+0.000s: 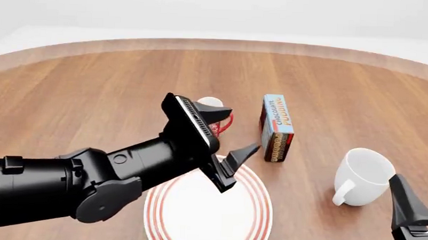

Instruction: Pick up the white mug and put it on the plate, and put the chocolate pudding to the right of the plate.

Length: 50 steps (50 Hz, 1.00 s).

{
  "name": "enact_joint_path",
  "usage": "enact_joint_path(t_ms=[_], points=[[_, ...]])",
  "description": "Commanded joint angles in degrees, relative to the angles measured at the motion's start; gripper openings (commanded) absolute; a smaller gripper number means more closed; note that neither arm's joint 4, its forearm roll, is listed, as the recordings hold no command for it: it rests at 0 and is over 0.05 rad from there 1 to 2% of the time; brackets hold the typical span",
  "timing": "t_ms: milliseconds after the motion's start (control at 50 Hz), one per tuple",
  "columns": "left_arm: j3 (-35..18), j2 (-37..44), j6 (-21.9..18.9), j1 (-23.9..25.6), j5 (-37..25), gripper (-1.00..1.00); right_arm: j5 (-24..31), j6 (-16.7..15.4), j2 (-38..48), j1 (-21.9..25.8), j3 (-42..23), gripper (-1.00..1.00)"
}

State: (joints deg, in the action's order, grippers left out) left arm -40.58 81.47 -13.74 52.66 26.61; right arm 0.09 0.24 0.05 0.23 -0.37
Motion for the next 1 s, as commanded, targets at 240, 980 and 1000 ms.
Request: enact_joint_path(t_ms=[240,980,1000], points=[[-6.36,5.93,3.35,4.63,-2.47,1.00,-0.06,0.17,0.13,0.05,0.14,1.00],[-13.82,13.76,8.21,7.89,-6.08,1.00,-0.28,0.21,0.16,0.26,0.18,1.00],[-14.12,14.08,8.40,8.02,-6.19,1.00,-0.27,0.22,0.15,0.28,0.17,1.00]])
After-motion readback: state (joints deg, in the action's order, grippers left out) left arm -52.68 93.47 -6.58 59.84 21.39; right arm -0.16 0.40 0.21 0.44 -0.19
